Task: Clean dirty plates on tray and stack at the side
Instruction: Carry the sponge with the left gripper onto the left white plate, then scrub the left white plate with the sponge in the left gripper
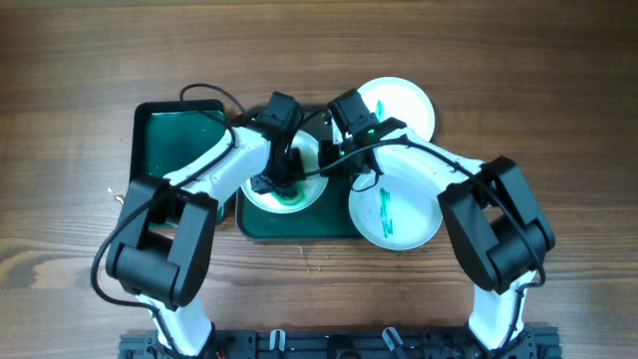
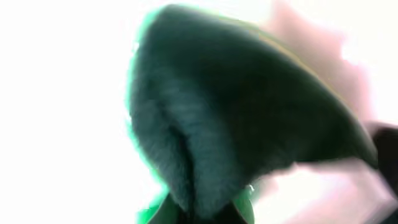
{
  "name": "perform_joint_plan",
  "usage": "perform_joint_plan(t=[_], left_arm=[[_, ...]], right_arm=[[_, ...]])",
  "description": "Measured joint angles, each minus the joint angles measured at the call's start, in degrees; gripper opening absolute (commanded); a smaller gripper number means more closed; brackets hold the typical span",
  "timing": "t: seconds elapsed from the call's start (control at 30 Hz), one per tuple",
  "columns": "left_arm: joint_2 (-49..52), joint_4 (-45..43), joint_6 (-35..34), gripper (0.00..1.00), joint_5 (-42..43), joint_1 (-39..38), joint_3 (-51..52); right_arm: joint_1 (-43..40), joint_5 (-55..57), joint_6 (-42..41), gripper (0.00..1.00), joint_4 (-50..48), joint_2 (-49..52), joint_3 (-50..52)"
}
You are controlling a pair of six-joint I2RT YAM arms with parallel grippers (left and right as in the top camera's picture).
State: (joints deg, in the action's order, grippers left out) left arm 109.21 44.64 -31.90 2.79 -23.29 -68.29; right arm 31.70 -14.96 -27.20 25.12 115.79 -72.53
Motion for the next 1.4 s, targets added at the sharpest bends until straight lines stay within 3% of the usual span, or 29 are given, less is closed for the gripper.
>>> perform_joint_plan(t=[0.2,0.37,0.53,0.63,0.73,0.87,1.0,1.1,1.17,1.4], left_arm=[[0.09,2.84,-6.14,0.04,-12.79,0.13,-1.29],[0.57,-6.80,4.35,0.04,-1.18,0.52,-2.29],[0.87,-5.46,10.29,0.04,7.54,0.52,-2.43],[0.87,-2.29,7.45,0.04,3.78,0.52,-2.56],[0.96,2.78,0.92,0.04,-6.73,1.46,-2.71],[0.96,0.11,-2.84,0.04,-9.44,3.58,-2.71],[1.07,-8.33,2.69,0.04,2.99,4.39,-2.71],[1.18,-9.11,7.15,0.04,11.82,4.39,-2.71],[1.25,-8.90,8.20,0.04,13.16,4.39,-2.71],[1.27,-3.19,3.13,0.04,-0.15,4.39,-2.73]], right_arm=[[0.00,0.00,0.00,0.04,0.04,0.00,0.00],[0.00,0.00,0.00,0.04,0.11,0.00,0.00],[-0.02,0.00,0.00,0.04,0.37,0.00,-0.07],[-0.02,0.00,0.02,0.04,0.48,0.00,-0.07],[-0.02,0.00,0.02,0.04,0.48,0.00,-0.07],[0.00,0.00,-0.04,0.04,0.48,0.00,-0.07],[-0.02,0.04,-0.22,0.04,0.46,0.00,-0.07],[-0.02,0.02,-0.20,0.04,0.50,0.00,-0.07],[-0.02,0.02,-0.20,0.05,0.50,0.00,-0.07],[-0.02,-0.02,-0.17,0.04,0.48,0.00,-0.07]])
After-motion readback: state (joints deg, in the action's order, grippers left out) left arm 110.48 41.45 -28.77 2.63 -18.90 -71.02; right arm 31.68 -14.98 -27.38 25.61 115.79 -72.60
